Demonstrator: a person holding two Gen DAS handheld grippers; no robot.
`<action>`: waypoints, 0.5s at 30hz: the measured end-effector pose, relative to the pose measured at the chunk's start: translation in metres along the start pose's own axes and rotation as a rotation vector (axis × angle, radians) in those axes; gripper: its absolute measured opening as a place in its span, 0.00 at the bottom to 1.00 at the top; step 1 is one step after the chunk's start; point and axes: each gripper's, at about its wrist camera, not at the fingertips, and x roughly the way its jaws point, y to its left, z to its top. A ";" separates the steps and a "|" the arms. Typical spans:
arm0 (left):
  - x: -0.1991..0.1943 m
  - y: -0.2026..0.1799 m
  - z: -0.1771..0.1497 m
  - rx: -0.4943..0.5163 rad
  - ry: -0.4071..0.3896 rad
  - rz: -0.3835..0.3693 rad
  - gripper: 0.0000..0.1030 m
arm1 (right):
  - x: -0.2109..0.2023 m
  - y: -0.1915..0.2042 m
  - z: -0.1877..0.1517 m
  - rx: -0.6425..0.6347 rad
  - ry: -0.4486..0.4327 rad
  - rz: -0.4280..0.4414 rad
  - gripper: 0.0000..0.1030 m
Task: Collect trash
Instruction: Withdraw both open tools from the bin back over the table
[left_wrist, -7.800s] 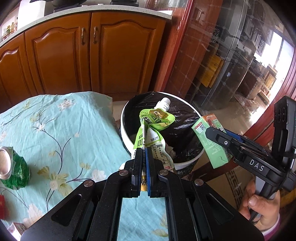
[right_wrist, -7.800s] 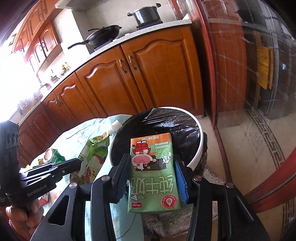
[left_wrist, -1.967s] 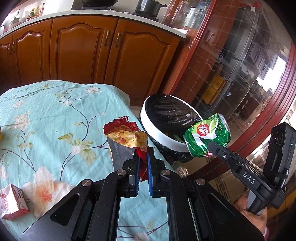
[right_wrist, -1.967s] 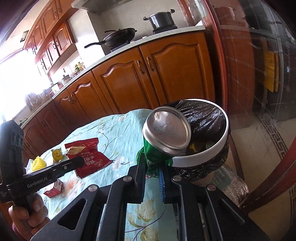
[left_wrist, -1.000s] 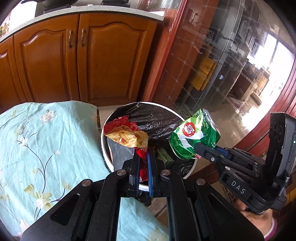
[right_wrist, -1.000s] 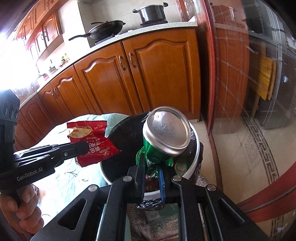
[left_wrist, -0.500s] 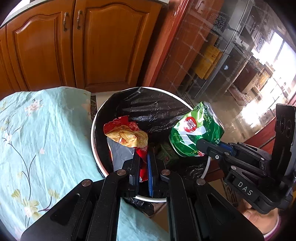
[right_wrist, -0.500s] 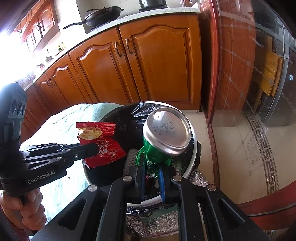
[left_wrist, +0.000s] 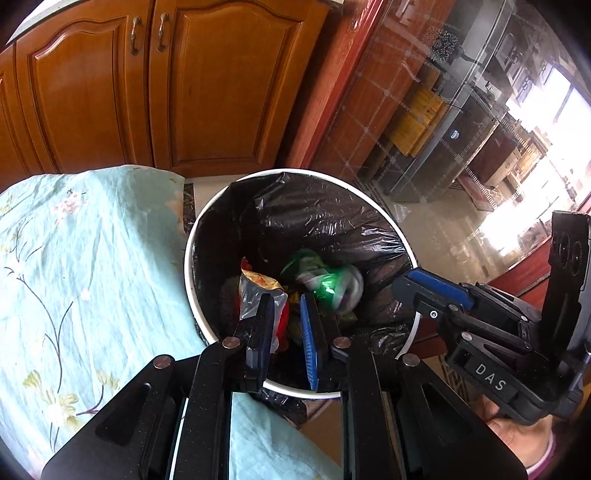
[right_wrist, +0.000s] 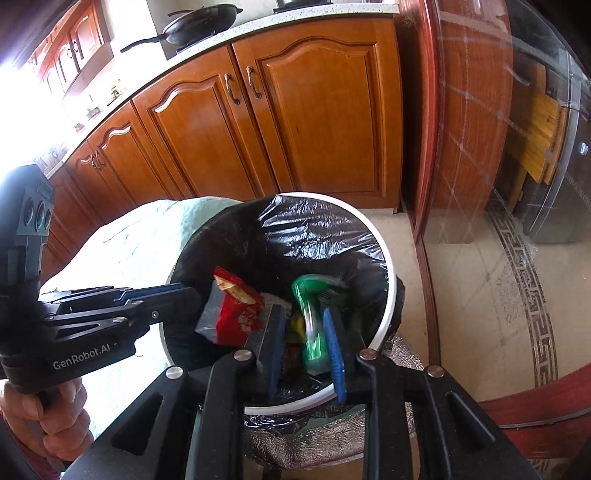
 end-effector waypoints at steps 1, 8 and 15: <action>-0.003 0.001 -0.002 -0.004 -0.008 0.002 0.14 | -0.002 0.000 0.000 0.004 -0.004 0.002 0.24; -0.035 0.021 -0.032 -0.076 -0.083 0.012 0.14 | -0.016 0.002 -0.014 0.047 -0.047 0.044 0.26; -0.073 0.051 -0.075 -0.183 -0.177 0.053 0.14 | -0.033 0.019 -0.044 0.120 -0.135 0.135 0.54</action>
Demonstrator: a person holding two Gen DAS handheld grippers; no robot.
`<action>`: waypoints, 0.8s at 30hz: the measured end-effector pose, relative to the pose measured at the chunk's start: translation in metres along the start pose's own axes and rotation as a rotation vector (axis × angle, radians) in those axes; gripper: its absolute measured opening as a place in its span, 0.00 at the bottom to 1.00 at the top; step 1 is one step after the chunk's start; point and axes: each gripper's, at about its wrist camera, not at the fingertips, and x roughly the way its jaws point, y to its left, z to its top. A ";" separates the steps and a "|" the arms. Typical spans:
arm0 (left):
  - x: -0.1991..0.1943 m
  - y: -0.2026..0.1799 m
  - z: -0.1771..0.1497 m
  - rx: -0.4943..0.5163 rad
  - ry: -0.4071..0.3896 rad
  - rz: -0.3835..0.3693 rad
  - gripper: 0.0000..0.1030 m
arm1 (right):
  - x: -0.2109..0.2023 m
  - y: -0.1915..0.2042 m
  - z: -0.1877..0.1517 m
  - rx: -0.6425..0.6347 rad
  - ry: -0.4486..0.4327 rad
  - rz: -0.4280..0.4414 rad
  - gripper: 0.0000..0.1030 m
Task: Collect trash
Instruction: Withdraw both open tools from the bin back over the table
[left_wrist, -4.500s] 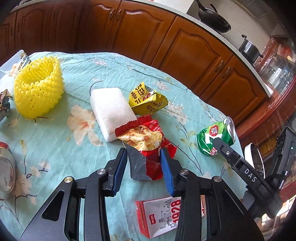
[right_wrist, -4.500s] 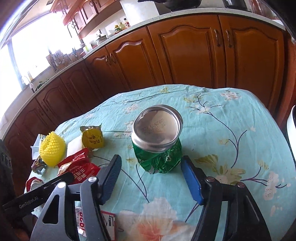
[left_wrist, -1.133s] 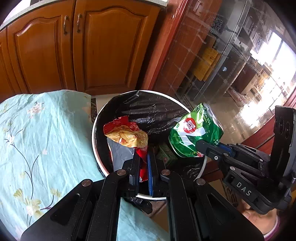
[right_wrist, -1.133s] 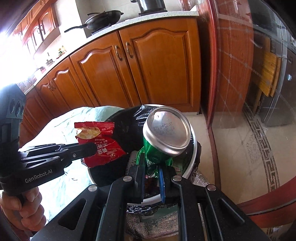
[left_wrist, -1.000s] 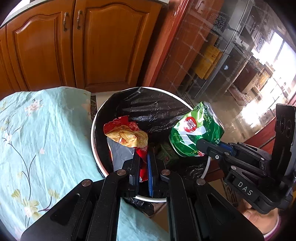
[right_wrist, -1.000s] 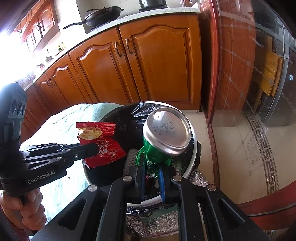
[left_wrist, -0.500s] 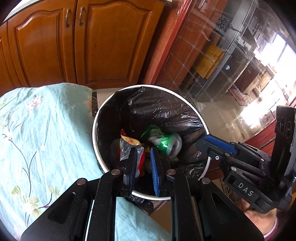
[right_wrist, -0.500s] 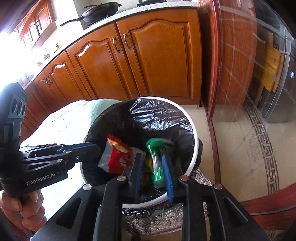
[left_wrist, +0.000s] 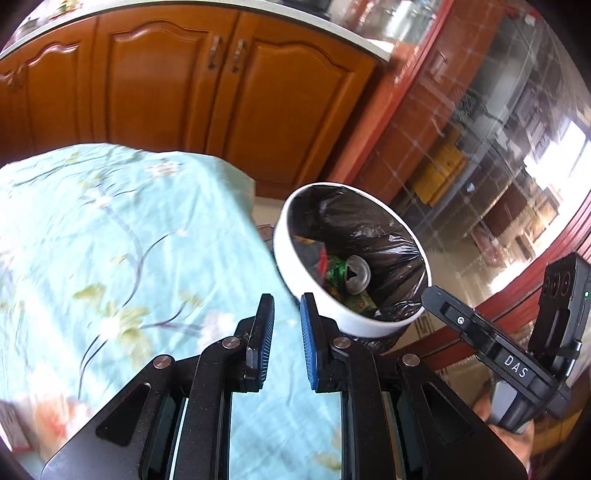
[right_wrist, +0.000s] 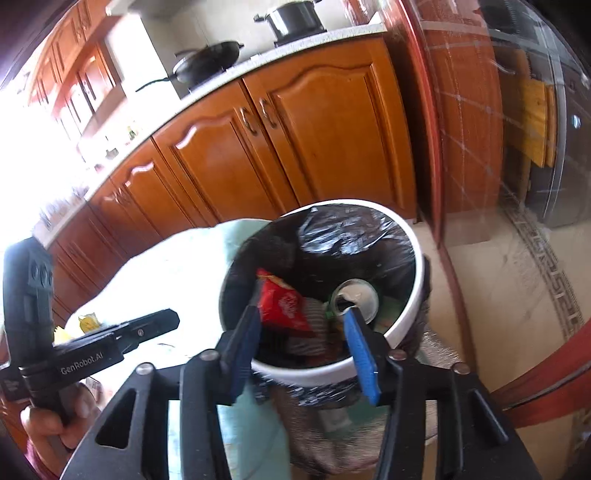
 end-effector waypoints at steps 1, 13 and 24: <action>-0.006 0.006 -0.004 -0.014 -0.011 0.010 0.14 | -0.001 0.004 -0.003 0.008 -0.006 0.010 0.56; -0.076 0.074 -0.066 -0.104 -0.121 0.149 0.23 | -0.019 0.070 -0.055 0.016 -0.101 0.112 0.86; -0.144 0.143 -0.105 -0.230 -0.195 0.277 0.29 | 0.001 0.130 -0.093 -0.043 0.007 0.205 0.86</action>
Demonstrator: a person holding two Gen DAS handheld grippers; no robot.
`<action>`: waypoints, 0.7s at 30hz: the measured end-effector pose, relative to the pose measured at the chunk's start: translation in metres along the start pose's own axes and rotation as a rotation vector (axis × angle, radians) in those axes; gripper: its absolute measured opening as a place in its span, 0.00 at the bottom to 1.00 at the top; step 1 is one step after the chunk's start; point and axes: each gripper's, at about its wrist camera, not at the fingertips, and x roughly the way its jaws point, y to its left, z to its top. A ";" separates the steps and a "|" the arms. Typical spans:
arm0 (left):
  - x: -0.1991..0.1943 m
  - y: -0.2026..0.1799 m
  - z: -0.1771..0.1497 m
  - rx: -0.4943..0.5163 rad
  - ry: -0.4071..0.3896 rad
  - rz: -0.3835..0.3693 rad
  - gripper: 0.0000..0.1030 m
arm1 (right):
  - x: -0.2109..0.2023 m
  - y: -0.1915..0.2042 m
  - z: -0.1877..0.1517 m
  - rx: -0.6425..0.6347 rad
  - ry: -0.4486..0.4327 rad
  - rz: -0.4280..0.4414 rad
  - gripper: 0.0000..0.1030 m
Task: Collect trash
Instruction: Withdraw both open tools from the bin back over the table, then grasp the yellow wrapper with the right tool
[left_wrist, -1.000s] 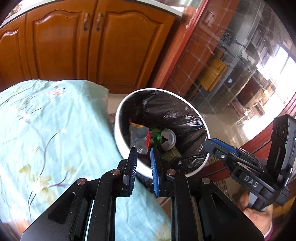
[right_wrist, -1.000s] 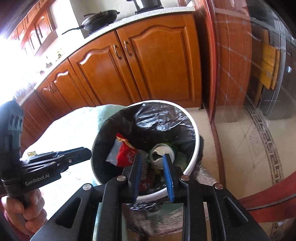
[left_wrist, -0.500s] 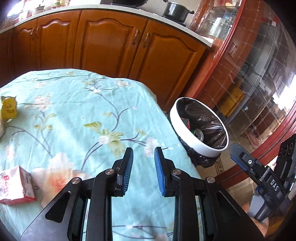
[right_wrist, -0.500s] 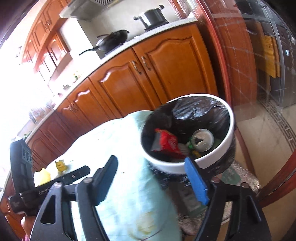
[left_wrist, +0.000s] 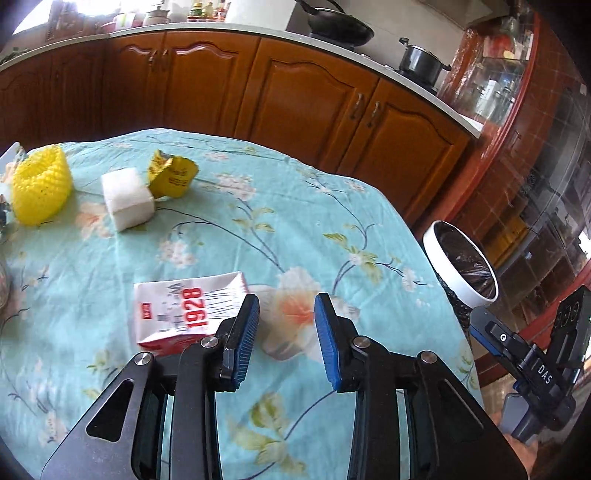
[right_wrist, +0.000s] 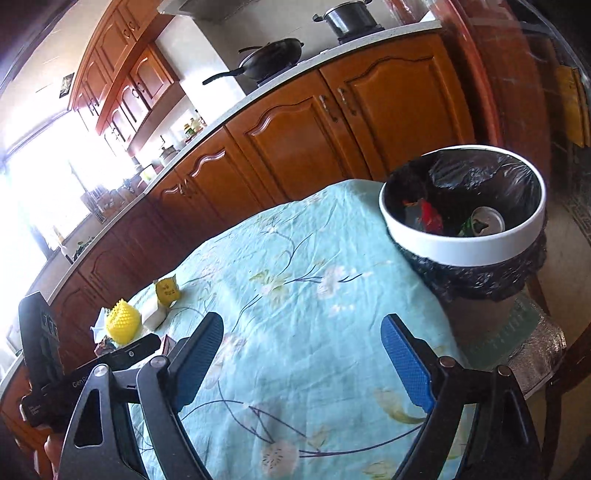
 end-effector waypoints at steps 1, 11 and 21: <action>-0.004 0.008 0.000 -0.012 -0.007 0.014 0.29 | 0.003 0.005 -0.002 -0.007 0.009 0.008 0.86; -0.027 0.078 -0.002 -0.114 -0.031 0.104 0.29 | 0.030 0.060 -0.020 -0.099 0.098 0.094 0.86; -0.022 0.109 0.013 -0.137 -0.015 0.162 0.38 | 0.062 0.111 -0.026 -0.198 0.178 0.173 0.86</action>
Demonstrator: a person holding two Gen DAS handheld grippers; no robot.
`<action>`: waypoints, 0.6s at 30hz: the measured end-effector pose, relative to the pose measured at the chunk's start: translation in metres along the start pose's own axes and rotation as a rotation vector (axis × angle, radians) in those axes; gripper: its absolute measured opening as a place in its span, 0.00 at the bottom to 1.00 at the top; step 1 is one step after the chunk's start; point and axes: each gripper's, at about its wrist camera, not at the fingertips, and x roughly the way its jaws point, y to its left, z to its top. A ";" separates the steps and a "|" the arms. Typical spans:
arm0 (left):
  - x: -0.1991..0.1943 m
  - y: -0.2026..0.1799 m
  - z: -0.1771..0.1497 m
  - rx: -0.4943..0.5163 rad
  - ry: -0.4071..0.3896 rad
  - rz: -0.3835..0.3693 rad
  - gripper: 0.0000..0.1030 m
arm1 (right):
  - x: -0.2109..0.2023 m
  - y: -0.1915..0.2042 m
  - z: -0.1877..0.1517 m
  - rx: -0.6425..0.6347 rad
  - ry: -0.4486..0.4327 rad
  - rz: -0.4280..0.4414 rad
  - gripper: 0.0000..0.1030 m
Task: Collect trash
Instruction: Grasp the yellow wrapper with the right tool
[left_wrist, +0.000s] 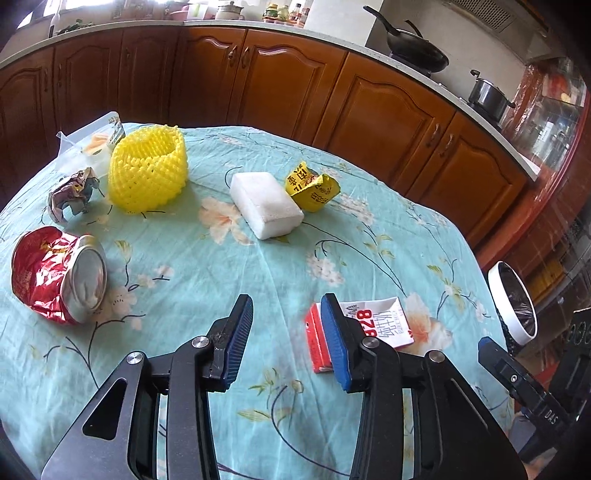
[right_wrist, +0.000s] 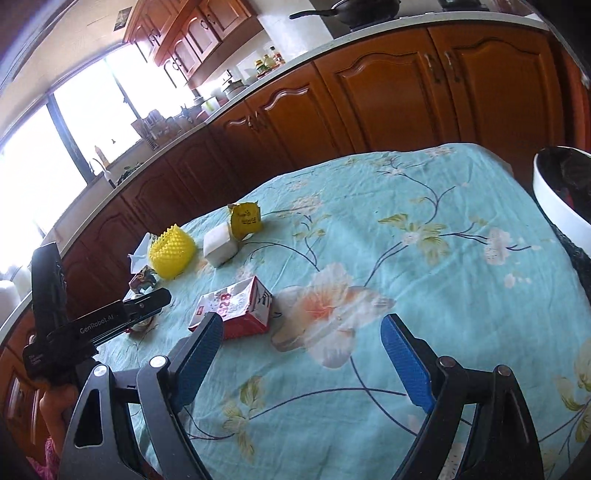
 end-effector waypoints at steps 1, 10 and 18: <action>0.002 0.002 0.003 -0.004 0.001 0.003 0.38 | 0.004 0.002 0.003 -0.008 0.005 0.003 0.86; 0.035 0.008 0.042 -0.015 0.024 0.033 0.44 | 0.058 0.017 0.053 -0.045 0.066 0.058 0.85; 0.065 0.018 0.064 -0.048 0.057 0.053 0.44 | 0.129 0.025 0.096 0.035 0.138 0.160 0.62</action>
